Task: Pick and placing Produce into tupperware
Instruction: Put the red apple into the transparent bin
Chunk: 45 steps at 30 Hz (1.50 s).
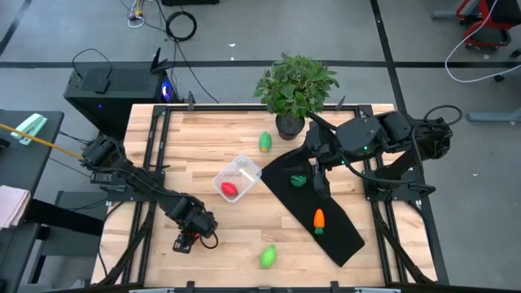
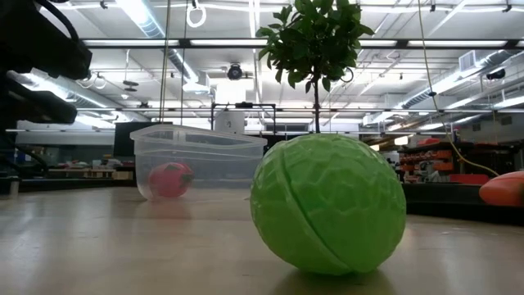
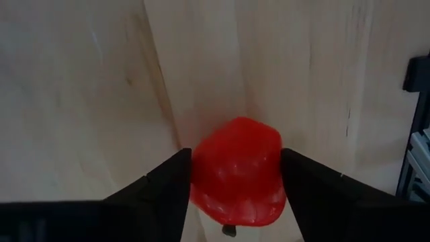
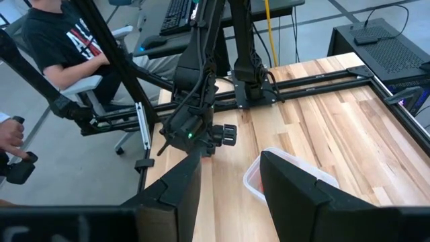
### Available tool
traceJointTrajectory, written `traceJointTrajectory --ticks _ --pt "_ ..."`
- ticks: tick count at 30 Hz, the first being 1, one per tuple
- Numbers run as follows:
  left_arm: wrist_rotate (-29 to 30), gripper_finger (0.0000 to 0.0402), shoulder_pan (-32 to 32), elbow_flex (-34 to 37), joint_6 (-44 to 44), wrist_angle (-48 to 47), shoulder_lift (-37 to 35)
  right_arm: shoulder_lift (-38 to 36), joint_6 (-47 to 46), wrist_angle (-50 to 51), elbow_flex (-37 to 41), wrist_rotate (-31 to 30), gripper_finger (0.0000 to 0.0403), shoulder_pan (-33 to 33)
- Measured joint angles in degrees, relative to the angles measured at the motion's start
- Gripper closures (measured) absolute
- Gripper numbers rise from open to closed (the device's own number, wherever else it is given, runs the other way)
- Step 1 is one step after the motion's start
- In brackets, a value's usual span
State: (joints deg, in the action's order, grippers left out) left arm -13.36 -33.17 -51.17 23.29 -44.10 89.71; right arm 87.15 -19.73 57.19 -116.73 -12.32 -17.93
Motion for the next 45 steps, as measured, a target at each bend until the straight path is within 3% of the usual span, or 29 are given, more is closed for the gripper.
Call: traceJointTrajectory --ticks 5,11,16,21,28,33,37,45 --pt "1.0 0.0198 0.0 0.4 -0.5 -0.5 0.3 0.0 0.0 0.0 0.0 0.0 0.0243 0.0" --pt "-1.7 0.0212 0.4 0.2 -3.3 -0.8 0.1 0.0 0.4 0.0 0.0 0.0 0.0243 0.0" --pt "-4.5 0.0196 2.2 0.2 -3.8 -3.1 0.0 0.0 0.4 0.0 0.0 0.0 0.0243 0.0" --pt "-7.5 0.0173 8.1 -1.0 -1.4 -5.2 -0.4 0.0 0.7 0.0 0.0 0.0 0.0243 0.0" --pt "-7.2 0.0153 14.0 -7.9 -9.0 -6.5 -0.5 0.0 1.3 0.0 0.0 0.0 0.0243 0.0" --pt "-7.2 0.0155 14.4 -9.6 -16.4 -15.5 -1.3 0.0 0.8 0.0 0.0 0.0 0.0243 0.0" --pt "-3.6 0.0164 13.7 -9.0 -19.7 -23.4 -2.5 0.0 0.5 0.2 0.0 0.0 0.0243 0.0" --pt "-4.1 0.0164 12.0 -5.7 -14.2 -25.0 -9.7 0.0 0.9 0.3 0.0 0.0 0.0243 0.0"
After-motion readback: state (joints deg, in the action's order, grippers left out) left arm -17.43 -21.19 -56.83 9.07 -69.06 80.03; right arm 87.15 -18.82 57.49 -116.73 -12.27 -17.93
